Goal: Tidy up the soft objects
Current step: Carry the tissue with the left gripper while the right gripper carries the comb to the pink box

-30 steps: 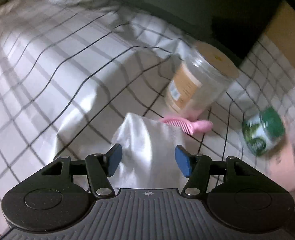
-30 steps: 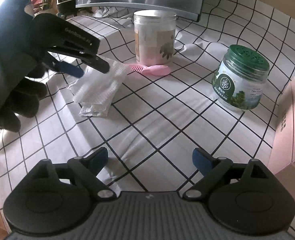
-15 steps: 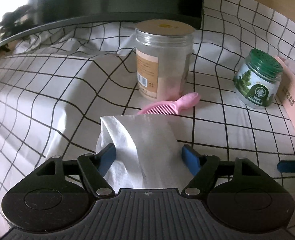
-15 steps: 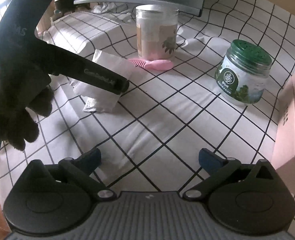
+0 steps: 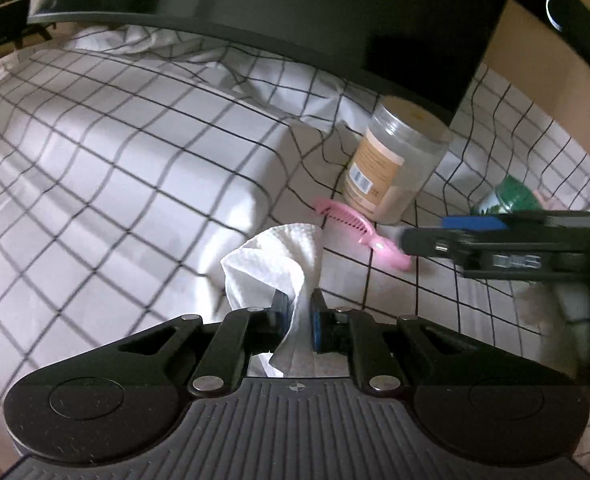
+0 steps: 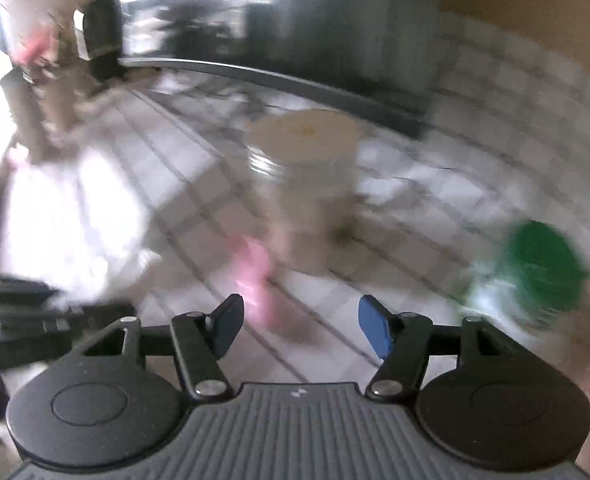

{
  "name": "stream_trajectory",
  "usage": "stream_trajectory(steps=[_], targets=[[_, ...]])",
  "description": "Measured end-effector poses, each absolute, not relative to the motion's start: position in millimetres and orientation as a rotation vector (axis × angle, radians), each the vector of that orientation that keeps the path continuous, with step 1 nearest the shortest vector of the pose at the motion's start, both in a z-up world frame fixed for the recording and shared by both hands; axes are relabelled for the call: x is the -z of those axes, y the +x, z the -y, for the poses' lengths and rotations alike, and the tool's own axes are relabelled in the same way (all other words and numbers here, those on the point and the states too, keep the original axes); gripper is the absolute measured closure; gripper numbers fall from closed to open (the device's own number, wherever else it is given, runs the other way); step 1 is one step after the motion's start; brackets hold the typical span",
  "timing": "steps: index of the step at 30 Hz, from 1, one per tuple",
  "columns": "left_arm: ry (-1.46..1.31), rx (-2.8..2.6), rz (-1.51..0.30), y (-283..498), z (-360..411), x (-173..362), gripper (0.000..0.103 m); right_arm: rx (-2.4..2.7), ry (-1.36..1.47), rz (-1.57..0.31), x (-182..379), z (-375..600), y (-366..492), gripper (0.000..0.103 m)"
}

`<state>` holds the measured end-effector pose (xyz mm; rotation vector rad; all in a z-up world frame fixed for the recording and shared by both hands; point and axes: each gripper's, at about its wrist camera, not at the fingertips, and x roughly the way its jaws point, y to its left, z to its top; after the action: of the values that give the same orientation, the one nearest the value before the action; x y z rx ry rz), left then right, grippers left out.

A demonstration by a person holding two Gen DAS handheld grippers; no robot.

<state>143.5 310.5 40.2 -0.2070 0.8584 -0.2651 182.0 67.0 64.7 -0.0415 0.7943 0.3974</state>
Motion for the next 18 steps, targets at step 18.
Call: stream_trajectory(steps=[18], targets=[[-0.239,0.312,-0.778,186,-357,-86,0.090,-0.423,-0.146,-0.811,-81,-132,183,0.078]])
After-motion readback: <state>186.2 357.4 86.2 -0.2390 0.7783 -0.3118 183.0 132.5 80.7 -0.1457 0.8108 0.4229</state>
